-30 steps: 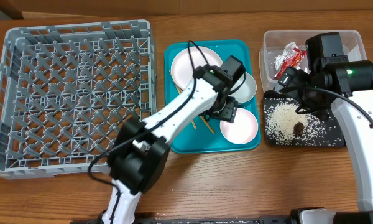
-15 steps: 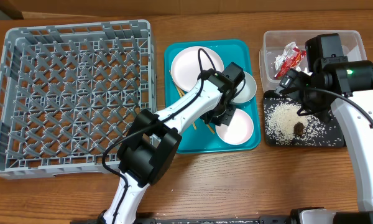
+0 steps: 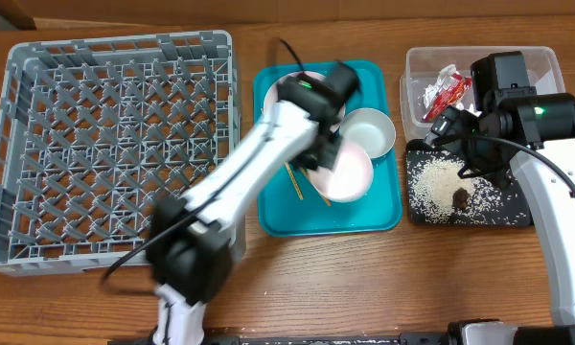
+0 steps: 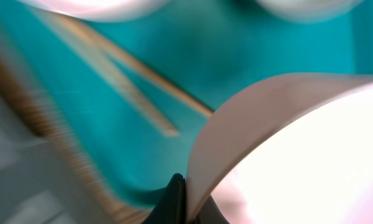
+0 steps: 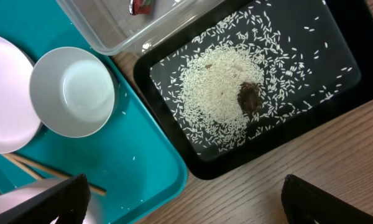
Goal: Sort waste into correct bins and load items into the dishwasher
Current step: 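Grasp the rim of the pink bowl on the teal tray with the left gripper, then carry the pink bowl to the rack's back edge and stand it upright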
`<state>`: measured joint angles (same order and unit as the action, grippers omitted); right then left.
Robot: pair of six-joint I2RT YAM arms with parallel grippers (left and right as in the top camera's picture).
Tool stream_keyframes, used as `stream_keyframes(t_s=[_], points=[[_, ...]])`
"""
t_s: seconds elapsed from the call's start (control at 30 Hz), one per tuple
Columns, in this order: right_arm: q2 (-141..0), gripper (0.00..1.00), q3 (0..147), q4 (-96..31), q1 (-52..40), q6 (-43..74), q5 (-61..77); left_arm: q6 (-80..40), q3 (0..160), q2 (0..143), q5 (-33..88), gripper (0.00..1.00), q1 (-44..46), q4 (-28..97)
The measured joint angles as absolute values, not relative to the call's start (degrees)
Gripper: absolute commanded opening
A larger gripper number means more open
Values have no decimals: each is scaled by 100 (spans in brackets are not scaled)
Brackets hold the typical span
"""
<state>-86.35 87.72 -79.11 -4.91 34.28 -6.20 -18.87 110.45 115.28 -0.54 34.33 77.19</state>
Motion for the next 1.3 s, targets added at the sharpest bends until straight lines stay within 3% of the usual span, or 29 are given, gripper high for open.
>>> stream_keyframes(t_s=[0.13,0.3,0.5,0.73,0.93,1.3], points=[[-8635,100,8772,-7911,-491,3426,-624,-2001,11233,10390,-799,4,2652,7605],[-8635,100,8772,-7907,-491,3424,-620,-2147,11343,9751,-2799,4,1920,6914],[-8635,100,8772,-7915,-491,3428,-622,-2193,11323,10287,-5428,4,1861,5887],[-8635,100,8772,-7907,-491,3426,-624,-2185,11306,11395,-7588,4,1861,5697],[-8635,100,8772,-7913,-491,3424,-622,-2049,11268,12221,-8364,4,1865,5693],[-8635,100,8772,-7909,-491,3428,-624,-2528,11242,12575,-8440,4,1951,5688]])
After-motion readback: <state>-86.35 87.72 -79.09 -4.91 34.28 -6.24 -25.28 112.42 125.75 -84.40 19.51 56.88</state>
